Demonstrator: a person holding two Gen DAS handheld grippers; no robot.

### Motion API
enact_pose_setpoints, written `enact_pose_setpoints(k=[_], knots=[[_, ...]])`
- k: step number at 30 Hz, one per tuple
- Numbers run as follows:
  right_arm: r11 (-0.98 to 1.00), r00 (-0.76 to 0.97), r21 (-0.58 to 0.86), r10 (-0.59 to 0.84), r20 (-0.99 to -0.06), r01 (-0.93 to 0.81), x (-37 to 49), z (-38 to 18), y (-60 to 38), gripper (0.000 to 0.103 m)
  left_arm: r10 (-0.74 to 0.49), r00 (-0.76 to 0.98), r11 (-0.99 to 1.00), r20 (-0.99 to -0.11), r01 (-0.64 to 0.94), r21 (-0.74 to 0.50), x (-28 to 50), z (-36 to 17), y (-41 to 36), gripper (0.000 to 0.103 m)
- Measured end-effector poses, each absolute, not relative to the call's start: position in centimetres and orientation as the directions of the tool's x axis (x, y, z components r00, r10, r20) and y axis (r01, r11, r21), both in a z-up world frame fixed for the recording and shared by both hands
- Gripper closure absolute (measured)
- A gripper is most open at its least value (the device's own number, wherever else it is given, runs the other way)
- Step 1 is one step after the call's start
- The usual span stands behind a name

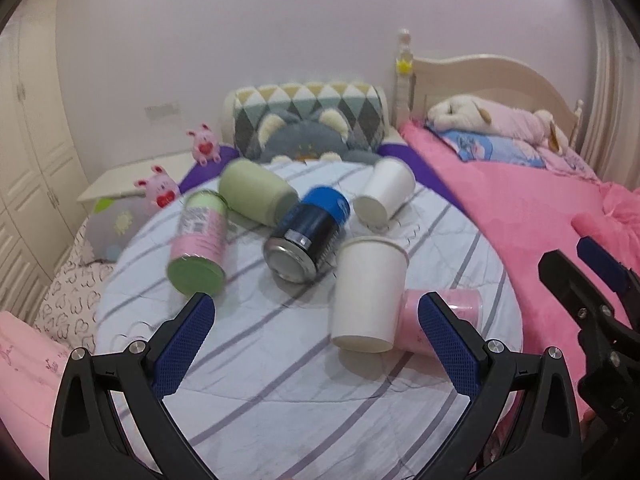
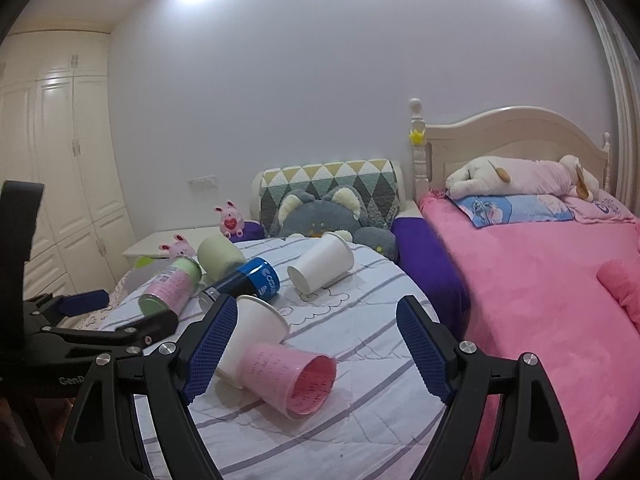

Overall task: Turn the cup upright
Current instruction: 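Move the left tool to the lying white paper cup and close on it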

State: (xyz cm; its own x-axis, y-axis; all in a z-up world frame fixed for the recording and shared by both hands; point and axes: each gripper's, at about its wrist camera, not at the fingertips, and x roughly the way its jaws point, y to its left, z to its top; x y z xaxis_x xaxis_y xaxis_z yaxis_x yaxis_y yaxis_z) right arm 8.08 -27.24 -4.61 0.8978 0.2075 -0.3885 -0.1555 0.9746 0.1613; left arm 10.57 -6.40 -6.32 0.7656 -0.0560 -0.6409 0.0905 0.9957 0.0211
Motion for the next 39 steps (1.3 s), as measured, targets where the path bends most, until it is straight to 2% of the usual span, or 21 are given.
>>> enact_pose_setpoints(k=[10, 30, 33, 36, 38, 39], knots=[[0.971, 0.876, 0.183, 0.219, -0.431, -0.152, 10.3, -6.3, -28.4, 0.02, -0.059, 0.701, 0.994, -0.71, 0.107, 0.023, 13.9, -8.9, -8.9, 0.0], [0.955, 0.85, 0.245, 0.267, -0.454, -0.169, 15.1, -8.9, -29.6, 0.02, -0.052, 0.589, 0.998, -0.806, 0.054, -0.025, 20.1, -12.4, -10.2, 0.001], [0.953, 0.845, 0.248, 0.274, -0.459, -0.175, 15.3, -9.2, -29.4, 0.02, -0.058, 0.585, 0.998, -0.809, 0.028, -0.051, 20.3, -12.5, -9.4, 0.015], [0.953, 0.843, 0.248, 0.276, -0.462, -0.176, 15.5, -9.3, -29.4, 0.02, -0.075, 0.573, 0.997, -0.816, 0.025, -0.074, 20.5, -12.6, -8.9, 0.02], [0.952, 0.842, 0.251, 0.278, -0.462, -0.176, 15.5, -9.3, -29.3, 0.02, -0.074, 0.571, 0.997, -0.817, 0.025, -0.073, 20.6, -12.7, -8.7, 0.033], [0.952, 0.843, 0.251, 0.278, -0.461, -0.176, 15.6, -9.2, -29.2, 0.02, -0.071, 0.57, 0.997, -0.818, 0.023, -0.071, 20.5, -12.7, -8.6, 0.033]])
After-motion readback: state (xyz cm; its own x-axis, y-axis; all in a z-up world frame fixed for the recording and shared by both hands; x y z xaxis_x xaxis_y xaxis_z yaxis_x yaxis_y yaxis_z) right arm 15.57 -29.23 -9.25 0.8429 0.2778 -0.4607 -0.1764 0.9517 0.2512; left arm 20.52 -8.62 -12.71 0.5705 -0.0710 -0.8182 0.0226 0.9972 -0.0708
